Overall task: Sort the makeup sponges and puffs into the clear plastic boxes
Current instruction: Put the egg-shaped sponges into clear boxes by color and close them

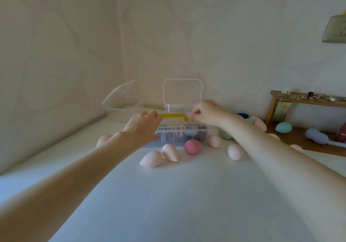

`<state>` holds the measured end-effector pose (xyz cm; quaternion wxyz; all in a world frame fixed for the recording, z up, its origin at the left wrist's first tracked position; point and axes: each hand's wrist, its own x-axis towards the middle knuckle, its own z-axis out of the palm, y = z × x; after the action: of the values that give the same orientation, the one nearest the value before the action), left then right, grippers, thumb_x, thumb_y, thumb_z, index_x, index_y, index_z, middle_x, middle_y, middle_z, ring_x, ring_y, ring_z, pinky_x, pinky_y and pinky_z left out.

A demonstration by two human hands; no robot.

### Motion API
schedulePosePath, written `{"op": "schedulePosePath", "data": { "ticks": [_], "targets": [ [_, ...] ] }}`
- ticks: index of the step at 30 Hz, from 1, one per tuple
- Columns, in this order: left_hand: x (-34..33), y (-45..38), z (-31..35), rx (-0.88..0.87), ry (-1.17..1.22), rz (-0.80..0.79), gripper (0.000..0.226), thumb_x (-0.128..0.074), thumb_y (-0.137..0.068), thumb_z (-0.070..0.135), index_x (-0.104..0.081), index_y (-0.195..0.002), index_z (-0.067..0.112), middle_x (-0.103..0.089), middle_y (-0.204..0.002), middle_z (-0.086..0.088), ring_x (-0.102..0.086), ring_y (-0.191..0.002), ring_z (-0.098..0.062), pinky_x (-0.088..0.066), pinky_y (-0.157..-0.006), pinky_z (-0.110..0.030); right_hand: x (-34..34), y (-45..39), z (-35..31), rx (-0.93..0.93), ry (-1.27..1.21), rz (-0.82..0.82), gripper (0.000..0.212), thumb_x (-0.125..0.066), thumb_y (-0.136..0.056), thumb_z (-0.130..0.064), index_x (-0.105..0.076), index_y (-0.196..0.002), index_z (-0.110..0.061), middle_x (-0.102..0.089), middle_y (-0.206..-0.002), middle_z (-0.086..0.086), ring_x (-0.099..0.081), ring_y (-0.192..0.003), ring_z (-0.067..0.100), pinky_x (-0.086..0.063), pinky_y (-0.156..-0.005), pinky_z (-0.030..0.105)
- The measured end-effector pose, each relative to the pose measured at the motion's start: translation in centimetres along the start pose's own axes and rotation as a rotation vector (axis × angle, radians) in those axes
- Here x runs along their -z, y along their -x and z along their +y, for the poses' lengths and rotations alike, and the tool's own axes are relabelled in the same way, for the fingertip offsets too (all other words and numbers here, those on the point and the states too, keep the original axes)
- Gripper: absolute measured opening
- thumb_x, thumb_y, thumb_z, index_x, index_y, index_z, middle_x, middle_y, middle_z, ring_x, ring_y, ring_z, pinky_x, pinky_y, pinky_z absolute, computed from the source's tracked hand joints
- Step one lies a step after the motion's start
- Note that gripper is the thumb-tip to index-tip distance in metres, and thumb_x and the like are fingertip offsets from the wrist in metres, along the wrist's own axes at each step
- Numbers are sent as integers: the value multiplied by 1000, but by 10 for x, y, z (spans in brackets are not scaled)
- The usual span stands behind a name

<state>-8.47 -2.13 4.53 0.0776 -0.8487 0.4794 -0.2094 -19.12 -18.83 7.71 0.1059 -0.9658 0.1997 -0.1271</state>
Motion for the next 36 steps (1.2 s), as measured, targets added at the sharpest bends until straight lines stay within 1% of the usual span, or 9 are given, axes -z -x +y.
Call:
{"op": "schedulePosePath", "data": {
  "ticks": [3,8,10,13,17,23,28,32,36],
  "targets": [
    [3,-4,-6,-49,-11,21,43,-43,-93,45,-46,-122,13,-49,-122,-4,-52,-110,-26,-41,-73,-34,1,-35,12,-87,-2,112,29,-44,-93,-7,-61,-116,-6,-60,-124,16,-55,-115,32,-45,-96,36],
    [5,-13,-10,-110,-73,-3,45,-41,-92,49,-49,-121,15,-50,-121,-4,-54,-109,-27,-32,-69,-31,-21,-75,16,-146,104,-10,56,-36,-93,3,-28,-145,-14,-31,-148,12,-40,-131,34,-38,-105,39],
    [5,-12,-9,-111,-79,19,46,-43,-92,48,-48,-123,15,-49,-122,-4,-53,-110,-26,-31,-69,-31,-25,-82,17,-187,128,-61,52,-35,-94,1,-29,-145,-11,-35,-147,15,-42,-129,35,-40,-102,38],
    [1,-11,1,-99,-85,25,49,-44,-91,49,-48,-122,12,-50,-121,-4,-54,-108,-26,-31,-69,-31,-31,-85,21,-242,89,-15,32,-41,-94,-6,-54,-124,-4,-55,-127,19,-57,-110,35,-46,-89,35],
    [-3,-20,8,-76,-139,31,46,-46,-93,45,-49,-123,11,-48,-123,-7,-53,-111,-27,-32,-72,-30,-27,-84,24,-221,-11,220,16,-50,-92,-10,-65,-98,-6,-65,-108,16,-64,-95,35,-49,-82,35],
    [-14,-62,7,-16,-165,17,51,-50,-91,44,-45,-127,8,-49,-128,-10,-52,-118,-28,-45,-88,-35,30,-66,32,-116,-156,607,15,-52,-93,-12,-63,-97,-3,-65,-102,16,-64,-89,36,-53,-84,44],
    [-33,-118,12,62,-112,4,50,-50,-93,37,-40,-131,6,-46,-130,-12,-48,-120,-28,-43,-93,-36,55,-46,54,-97,-43,654,15,-51,-94,-13,-61,-100,-3,-63,-104,14,-61,-93,32,-47,-81,34],
    [-49,-152,15,143,-25,3,47,-54,-92,28,-40,-131,5,-46,-130,-12,-47,-120,-29,-44,-92,-35,42,-33,69,-47,-68,626,13,-55,-91,-14,-63,-95,-5,-64,-99,10,-62,-88,32,-49,-85,43],
    [-63,-156,6,195,67,-7,46,-54,-91,22,-37,-130,4,-44,-130,-13,-44,-121,-30,-45,-92,-38,23,-26,69,47,-69,555,10,-59,-89,-16,-64,-93,-9,-64,-92,3,-62,-80,26,-50,-80,41]
  ]
}}
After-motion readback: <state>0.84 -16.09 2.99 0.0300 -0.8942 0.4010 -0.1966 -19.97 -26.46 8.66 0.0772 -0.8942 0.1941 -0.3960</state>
